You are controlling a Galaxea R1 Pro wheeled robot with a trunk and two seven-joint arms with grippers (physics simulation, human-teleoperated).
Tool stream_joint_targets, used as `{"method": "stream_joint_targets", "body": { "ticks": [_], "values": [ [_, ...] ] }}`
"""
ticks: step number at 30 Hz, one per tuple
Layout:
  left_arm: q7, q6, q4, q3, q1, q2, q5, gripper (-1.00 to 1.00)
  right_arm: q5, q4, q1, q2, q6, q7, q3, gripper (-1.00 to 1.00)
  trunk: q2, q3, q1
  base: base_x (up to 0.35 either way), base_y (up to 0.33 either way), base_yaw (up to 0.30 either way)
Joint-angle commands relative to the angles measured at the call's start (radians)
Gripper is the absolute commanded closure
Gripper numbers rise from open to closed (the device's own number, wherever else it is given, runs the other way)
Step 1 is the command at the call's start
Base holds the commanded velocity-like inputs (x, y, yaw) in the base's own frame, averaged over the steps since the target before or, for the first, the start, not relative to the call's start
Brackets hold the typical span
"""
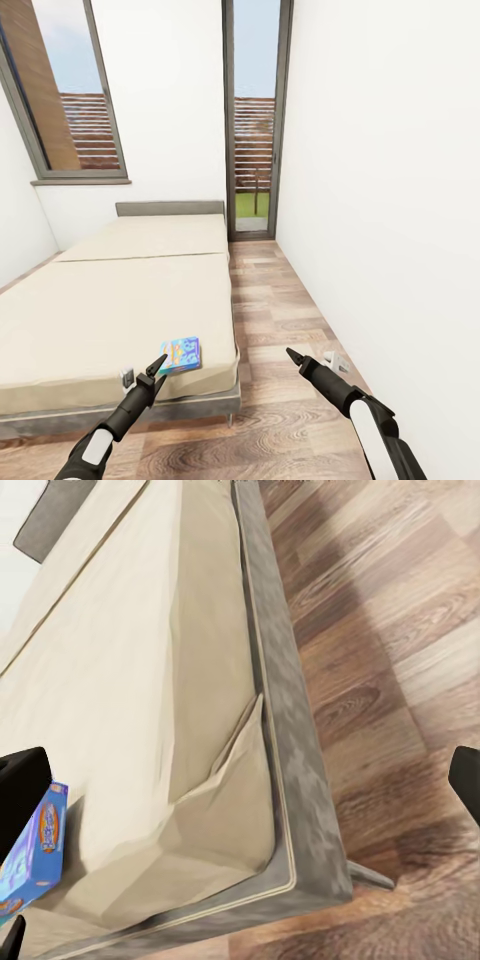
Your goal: Put all the toys in the child's room - the three board games (two on the bed and one on the table), the two jigsaw puzzles on the table, and the tennis ball on the table - inside the toy box on the table in the child's room.
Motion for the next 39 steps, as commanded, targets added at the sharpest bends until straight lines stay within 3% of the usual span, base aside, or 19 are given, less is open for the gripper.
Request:
{"method": "stream_joint_targets", "body": {
  "ticks": [1, 39],
  "values": [
    [-0.002, 0.009, -0.001, 0.005, -0.001, -0.001, 0.001, -1.00, -0.001, -0.001, -0.001, 0.001, 0.007, 0.004, -0.003, -1.00, 0.000, -0.001, 0.000, 0.114, 0.000, 0.000],
    [-0.003, 0.007, -0.001, 0.004, -0.001, 0.002, 0.004, -1.00, -0.001, -0.001, -0.001, 0.001, 0.007, 0.004, -0.003, -1.00, 0.000, -0.001, 0.000, 0.008, 0.000, 0.000]
  ]
}}
